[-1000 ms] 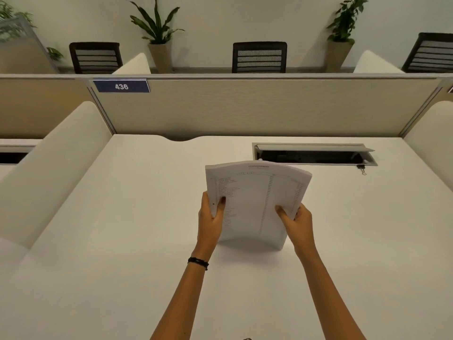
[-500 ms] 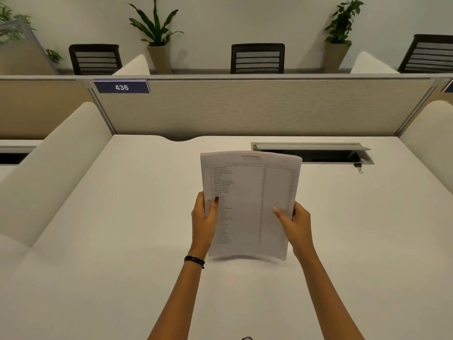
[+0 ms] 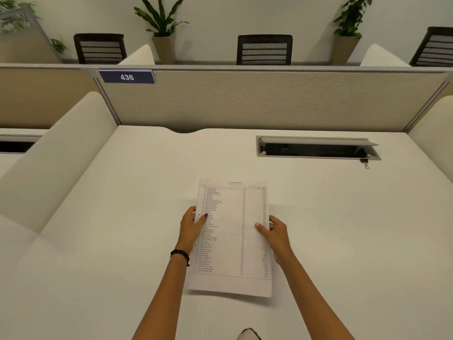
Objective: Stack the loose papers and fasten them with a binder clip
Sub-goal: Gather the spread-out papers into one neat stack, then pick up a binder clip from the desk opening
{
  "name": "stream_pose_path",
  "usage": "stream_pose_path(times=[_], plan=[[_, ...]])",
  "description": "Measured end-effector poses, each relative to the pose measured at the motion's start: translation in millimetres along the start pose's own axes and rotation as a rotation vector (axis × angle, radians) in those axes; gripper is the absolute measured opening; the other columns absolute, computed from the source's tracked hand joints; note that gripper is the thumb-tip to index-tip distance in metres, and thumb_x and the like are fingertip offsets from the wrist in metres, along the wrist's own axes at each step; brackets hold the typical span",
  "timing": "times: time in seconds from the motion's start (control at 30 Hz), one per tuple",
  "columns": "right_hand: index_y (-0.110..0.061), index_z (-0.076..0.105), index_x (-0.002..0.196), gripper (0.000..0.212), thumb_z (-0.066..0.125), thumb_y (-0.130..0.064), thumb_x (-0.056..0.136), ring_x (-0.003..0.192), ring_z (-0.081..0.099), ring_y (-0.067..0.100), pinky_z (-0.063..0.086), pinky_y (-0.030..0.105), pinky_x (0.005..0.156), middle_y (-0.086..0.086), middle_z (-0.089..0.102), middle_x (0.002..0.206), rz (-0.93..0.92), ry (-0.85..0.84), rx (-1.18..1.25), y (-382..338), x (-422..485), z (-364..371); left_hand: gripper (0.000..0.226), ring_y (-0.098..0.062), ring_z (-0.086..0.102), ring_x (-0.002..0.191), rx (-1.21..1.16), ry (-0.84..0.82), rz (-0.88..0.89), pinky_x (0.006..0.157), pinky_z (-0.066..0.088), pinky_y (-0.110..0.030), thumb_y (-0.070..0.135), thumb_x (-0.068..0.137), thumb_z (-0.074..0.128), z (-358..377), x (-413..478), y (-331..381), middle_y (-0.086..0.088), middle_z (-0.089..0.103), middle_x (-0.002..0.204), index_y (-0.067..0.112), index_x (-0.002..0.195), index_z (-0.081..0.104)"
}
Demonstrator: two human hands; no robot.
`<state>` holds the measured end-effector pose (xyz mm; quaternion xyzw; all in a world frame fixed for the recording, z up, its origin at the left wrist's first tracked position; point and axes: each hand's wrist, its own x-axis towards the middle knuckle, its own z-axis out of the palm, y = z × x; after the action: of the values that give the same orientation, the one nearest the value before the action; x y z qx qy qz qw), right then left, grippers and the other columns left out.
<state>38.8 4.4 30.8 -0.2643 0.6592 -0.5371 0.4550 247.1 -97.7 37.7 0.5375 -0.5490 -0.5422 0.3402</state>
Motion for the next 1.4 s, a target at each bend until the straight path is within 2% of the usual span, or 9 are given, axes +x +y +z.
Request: stream_pose_path(times=[0.13, 0.3, 0.47, 0.67, 0.8, 0.93, 1.13, 1.27, 1.4], plan=[[-0.013, 0.061, 0.110, 0.029, 0.067, -0.013, 0.082, 0.091, 0.069, 0.024, 0.057, 0.045, 0.080, 0.010, 0.068, 0.110, 0.029, -0.003, -0.035, 20.0, 1.8, 7.6, 0.016, -0.015, 0.063, 0.083, 0.034, 0.021, -0.041, 0.057, 0.052, -0.014, 0.014, 0.090, 0.057, -2.1, 2.6, -20.3, -0.013, 0.064, 0.112, 0.013, 0.105, 0.052], [-0.013, 0.059, 0.110, 0.028, 0.065, -0.012, 0.083, 0.087, 0.068, 0.019, 0.057, 0.027, 0.070, 0.007, 0.068, 0.106, 0.045, 0.016, -0.101, 26.5, 6.9, 11.6, 0.017, -0.024, 0.061, 0.091, 0.077, 0.049, -0.093, 0.072, 0.051, -0.027, 0.012, 0.089, 0.057, -2.4, 7.0, -34.5, -0.016, 0.063, 0.113, 0.010, 0.105, 0.053], [-0.006, 0.060, 0.110, 0.030, 0.066, -0.011, 0.082, 0.091, 0.067, 0.022, 0.057, 0.035, 0.079, 0.010, 0.068, 0.107, 0.066, 0.034, -0.182, 34.0, 15.0, 7.5, 0.014, -0.025, 0.059, 0.091, 0.164, 0.070, -0.118, 0.081, 0.051, -0.036, 0.011, 0.088, 0.058, -2.4, 11.4, -37.3, -0.015, 0.063, 0.110, 0.010, 0.101, 0.053], [-0.004, 0.060, 0.108, 0.027, 0.066, -0.009, 0.082, 0.080, 0.061, 0.006, 0.050, 0.009, 0.058, 0.004, 0.065, 0.100, 0.016, 0.045, -0.255, 32.7, 17.1, 6.6, 0.022, -0.023, 0.058, 0.086, 0.267, 0.116, -0.118, 0.077, 0.050, -0.034, 0.014, 0.086, 0.061, 0.9, 15.8, -38.6, -0.016, 0.064, 0.107, 0.004, 0.104, 0.055], [-0.005, 0.062, 0.104, 0.022, 0.064, -0.011, 0.083, 0.071, 0.061, 0.010, 0.049, 0.014, 0.062, 0.003, 0.066, 0.084, -0.026, 0.109, -0.285, 36.0, 19.2, 4.8, 0.019, -0.022, 0.059, 0.084, 0.301, 0.142, -0.108, 0.072, 0.049, -0.032, 0.015, 0.084, 0.063, 1.8, 14.0, -36.8, -0.013, 0.065, 0.105, 0.010, 0.100, 0.053], [-0.003, 0.063, 0.102, 0.018, 0.056, -0.008, 0.087, 0.068, 0.061, 0.019, 0.059, 0.033, 0.064, 0.005, 0.063, 0.076, -0.065, 0.203, -0.263, 41.3, 20.4, 1.5, 0.026, -0.023, 0.062, 0.086, 0.412, 0.170, -0.111, 0.069, 0.049, -0.033, 0.020, 0.082, 0.066, 1.2, 15.8, -36.3, -0.009, 0.065, 0.104, 0.011, 0.101, 0.052], [-0.001, 0.062, 0.099, 0.016, 0.050, -0.003, 0.089, 0.068, 0.062, 0.023, 0.054, 0.017, 0.051, 0.017, 0.065, 0.080, -0.104, 0.245, -0.181, 40.6, 23.3, -9.5, 0.044, -0.029, 0.050, 0.108, 0.596, 0.246, -0.112, 0.088, 0.047, -0.044, 0.026, 0.079, 0.069, 1.0, 18.5, -37.0, -0.013, 0.053, 0.116, 0.010, 0.115, 0.050], [-0.004, 0.061, 0.100, 0.018, 0.045, -0.002, 0.092, 0.074, 0.062, 0.020, 0.055, 0.017, 0.054, 0.014, 0.064, 0.085, -0.132, 0.295, -0.098, 42.0, 24.0, -27.6, 0.047, -0.029, 0.043, 0.115, 0.649, 0.302, 0.038, 0.094, 0.040, -0.040, 0.021, 0.084, 0.064, 16.5, 17.4, -24.6, -0.015, 0.045, 0.126, 0.008, 0.126, 0.045], [-0.002, 0.061, 0.101, 0.022, 0.042, 0.002, 0.091, 0.078, 0.062, 0.022, 0.056, 0.018, 0.056, 0.013, 0.064, 0.089, -0.119, 0.334, -0.078, 41.8, 29.7, -52.3, 0.040, -0.018, 0.041, 0.116, 0.544, 0.137, 0.300, 0.098, 0.037, -0.027, 0.008, 0.087, 0.056, 49.4, 19.8, -10.3, -0.007, 0.047, 0.126, 0.014, 0.125, 0.046]])
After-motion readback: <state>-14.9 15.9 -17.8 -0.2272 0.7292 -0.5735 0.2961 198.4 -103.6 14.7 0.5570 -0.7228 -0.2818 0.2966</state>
